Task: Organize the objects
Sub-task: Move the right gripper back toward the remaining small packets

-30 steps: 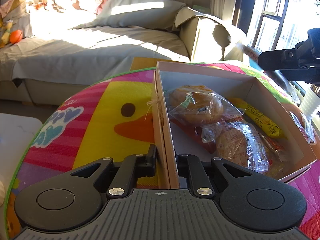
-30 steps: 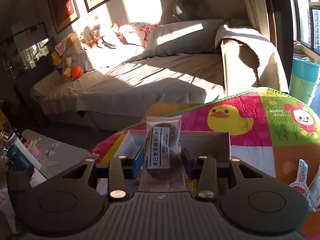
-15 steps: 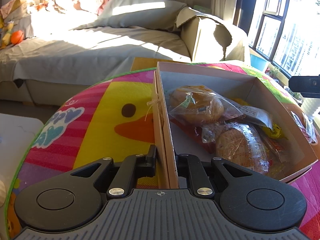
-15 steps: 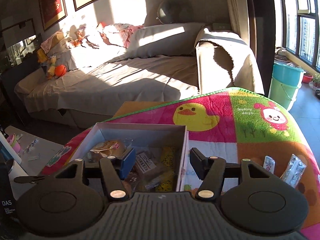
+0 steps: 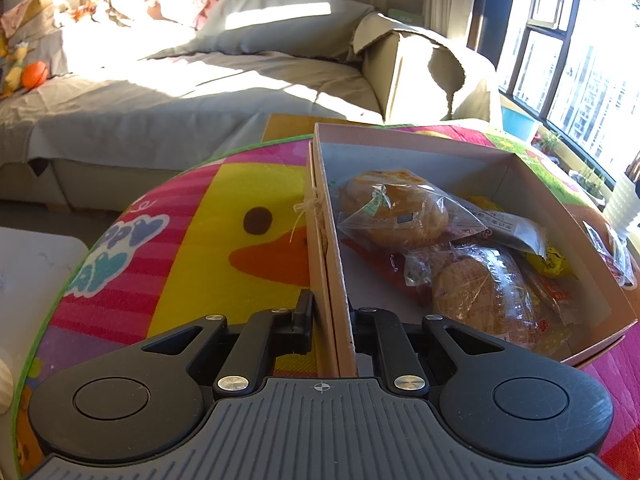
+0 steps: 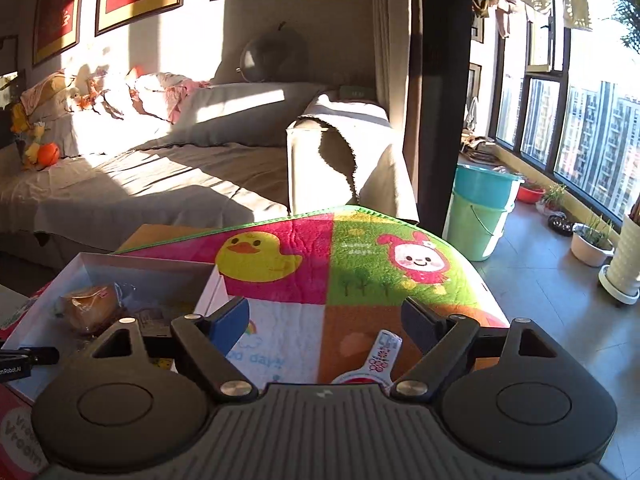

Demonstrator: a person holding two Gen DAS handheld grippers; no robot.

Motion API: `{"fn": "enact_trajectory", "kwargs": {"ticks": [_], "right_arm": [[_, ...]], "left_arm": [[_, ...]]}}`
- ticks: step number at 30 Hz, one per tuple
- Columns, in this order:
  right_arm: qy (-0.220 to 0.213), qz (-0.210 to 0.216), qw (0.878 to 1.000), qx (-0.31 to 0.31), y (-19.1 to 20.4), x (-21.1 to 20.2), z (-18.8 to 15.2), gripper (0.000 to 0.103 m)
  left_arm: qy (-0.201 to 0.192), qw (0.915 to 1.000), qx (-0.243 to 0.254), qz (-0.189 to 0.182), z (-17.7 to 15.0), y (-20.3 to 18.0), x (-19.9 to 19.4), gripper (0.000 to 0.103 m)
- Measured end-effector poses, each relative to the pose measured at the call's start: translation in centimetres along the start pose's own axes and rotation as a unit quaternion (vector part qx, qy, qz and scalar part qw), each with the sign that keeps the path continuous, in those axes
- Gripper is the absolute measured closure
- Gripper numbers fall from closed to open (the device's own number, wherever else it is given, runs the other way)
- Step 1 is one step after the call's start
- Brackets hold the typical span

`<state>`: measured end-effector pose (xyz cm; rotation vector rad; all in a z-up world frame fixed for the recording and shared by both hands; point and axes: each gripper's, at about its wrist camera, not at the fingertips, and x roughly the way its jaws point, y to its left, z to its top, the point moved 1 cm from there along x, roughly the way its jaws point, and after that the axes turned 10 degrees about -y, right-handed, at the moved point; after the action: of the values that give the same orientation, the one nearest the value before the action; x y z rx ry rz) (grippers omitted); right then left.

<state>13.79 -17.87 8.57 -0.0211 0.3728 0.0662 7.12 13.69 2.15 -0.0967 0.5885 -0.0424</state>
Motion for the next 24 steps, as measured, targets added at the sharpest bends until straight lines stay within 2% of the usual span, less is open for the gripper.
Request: {"fn": "enact_trajectory", "kwargs": {"ticks": [9, 19, 24], "right_arm": [[0.043, -0.063, 0.995, 0.071, -4.3, 1.6, -3.0, 0.019], [0.041, -0.108, 0.990, 0.085, -7.1, 1.5, -3.5, 0.018], [0.032, -0.122, 0.984, 0.125, -8.9, 1.3, -3.1, 0.017]], "left_arm": [[0.006, 1.0000, -0.004, -0.002, 0.0, 0.2, 0.5, 0.090], [0.005, 1.0000, -0.001, 0.001, 0.0, 0.1, 0.9, 0.090], [0.007, 1.0000, -0.001, 0.004, 0.3, 0.0, 1.3, 0.090]]}}
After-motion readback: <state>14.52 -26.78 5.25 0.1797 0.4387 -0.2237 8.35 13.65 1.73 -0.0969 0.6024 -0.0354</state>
